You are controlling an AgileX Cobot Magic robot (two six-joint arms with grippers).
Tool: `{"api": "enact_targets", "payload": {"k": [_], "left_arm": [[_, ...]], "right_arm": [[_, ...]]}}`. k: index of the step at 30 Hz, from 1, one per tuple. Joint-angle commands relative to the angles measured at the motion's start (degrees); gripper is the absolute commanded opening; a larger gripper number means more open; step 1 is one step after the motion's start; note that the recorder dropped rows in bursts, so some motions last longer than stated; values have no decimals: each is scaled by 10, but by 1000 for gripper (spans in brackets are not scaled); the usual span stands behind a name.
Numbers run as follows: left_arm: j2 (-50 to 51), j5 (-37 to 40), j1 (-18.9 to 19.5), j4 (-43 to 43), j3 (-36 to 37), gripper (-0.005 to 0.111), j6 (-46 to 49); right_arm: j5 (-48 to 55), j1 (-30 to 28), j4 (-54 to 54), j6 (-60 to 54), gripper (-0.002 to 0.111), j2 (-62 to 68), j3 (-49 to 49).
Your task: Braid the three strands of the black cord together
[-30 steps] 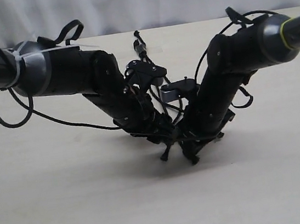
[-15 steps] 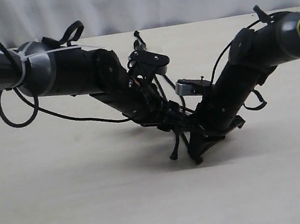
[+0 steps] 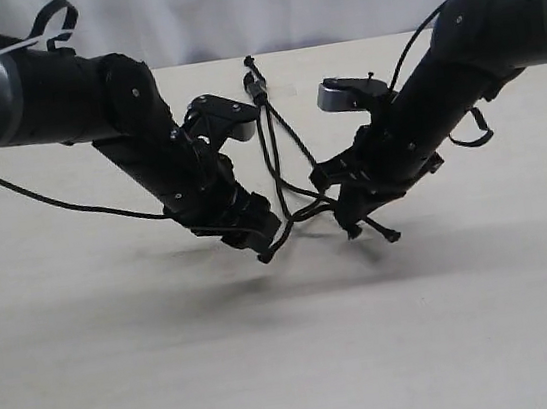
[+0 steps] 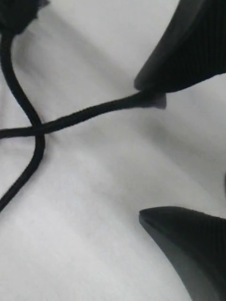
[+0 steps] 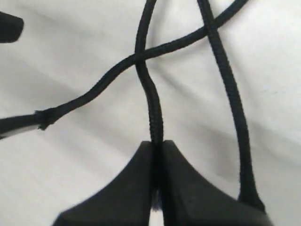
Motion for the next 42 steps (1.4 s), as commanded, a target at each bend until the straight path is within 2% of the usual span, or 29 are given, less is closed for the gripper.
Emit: {"api": "enact_targets", "payload": {"k": [1,8,13,19,25,32,34,41,42], "left_arm": [[-6,10,4,5,0,64,6],[-6,9,2,4,0,64,6],[-6,16,2,4,0,64,6],[1,12,2,5,0,64,10],[46,1,1,-28,0,64,13],[97,-47,-32,-30,0,63,15],[103,-64,-38,-30,0,55,8],[111,-55,-44,-25,0,1,7],[111,-54,-44,-22,0,0,7]], "right_arm": [[-42,-2,-80,-40,4,-2,-8],[-135,-2,-107,-160,4,3,-8],[-158,-2,-131,-164,4,36,-8],[-109,-2,-104,-98,4,61,-8],[-39,-2,-41,-93,4,66,-8],[-10,-2,-11,-94,4,70,-8],[-6,-2,-6,-94,4,75,-8],[6,-3,6,-87,4,76,-10],[9,-3,10,-87,4,68,-11]]}}
